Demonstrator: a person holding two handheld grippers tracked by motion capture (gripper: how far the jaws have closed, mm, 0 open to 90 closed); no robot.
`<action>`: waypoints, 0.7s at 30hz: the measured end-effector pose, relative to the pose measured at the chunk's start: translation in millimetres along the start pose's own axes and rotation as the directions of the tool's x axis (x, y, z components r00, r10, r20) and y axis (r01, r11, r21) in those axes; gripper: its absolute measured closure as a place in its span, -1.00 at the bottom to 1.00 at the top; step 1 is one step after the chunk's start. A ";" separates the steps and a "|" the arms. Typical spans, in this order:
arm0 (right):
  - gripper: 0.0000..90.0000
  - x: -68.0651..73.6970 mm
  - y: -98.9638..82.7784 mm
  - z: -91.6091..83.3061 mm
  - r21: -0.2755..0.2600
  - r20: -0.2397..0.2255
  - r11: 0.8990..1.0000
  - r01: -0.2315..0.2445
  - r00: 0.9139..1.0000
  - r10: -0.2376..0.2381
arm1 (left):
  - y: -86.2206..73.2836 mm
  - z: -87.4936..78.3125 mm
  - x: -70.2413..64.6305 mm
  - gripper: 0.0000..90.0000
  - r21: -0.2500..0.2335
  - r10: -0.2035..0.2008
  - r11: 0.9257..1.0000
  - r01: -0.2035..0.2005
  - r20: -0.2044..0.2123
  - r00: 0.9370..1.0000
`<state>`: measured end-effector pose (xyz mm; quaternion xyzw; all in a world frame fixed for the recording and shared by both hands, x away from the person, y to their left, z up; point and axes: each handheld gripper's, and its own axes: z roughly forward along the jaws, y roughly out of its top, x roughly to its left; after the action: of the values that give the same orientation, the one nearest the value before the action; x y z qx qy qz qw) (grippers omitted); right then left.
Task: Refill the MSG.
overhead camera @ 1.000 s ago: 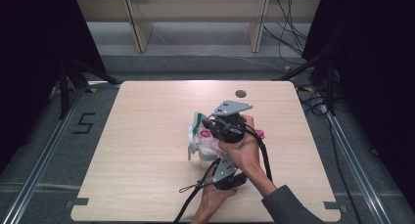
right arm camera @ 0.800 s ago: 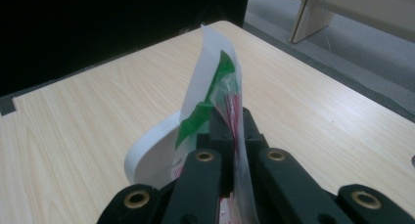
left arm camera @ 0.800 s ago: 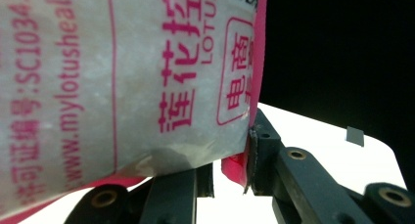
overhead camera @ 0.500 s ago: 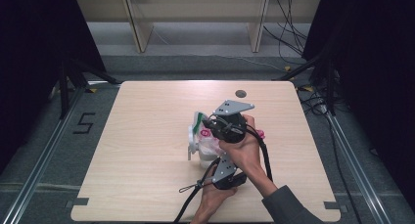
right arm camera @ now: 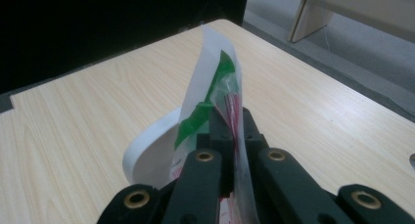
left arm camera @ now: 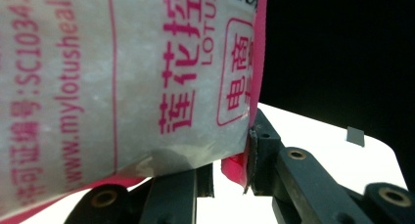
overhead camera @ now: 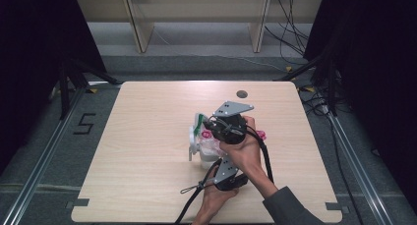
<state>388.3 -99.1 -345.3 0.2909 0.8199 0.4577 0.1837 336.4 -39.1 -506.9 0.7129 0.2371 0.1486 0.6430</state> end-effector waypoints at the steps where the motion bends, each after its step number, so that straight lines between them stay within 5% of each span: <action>1: 1.00 -0.4 0.0 -1.5 -0.012 0.001 1.000 -0.028 1.000 0.029 | 0.2 -0.1 0.4 0.69 0.003 0.002 1.000 -0.002 0.000 1.000; 21: 1.00 -0.5 0.0 1.3 0.008 0.008 1.000 -0.001 1.000 0.001 | -0.4 2.6 0.0 0.69 -0.010 -0.010 1.000 0.010 0.011 1.000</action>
<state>389.4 -98.6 -345.9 0.2940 0.8207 0.4534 0.1856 337.7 -41.2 -507.6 0.7092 0.2364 0.1426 0.6487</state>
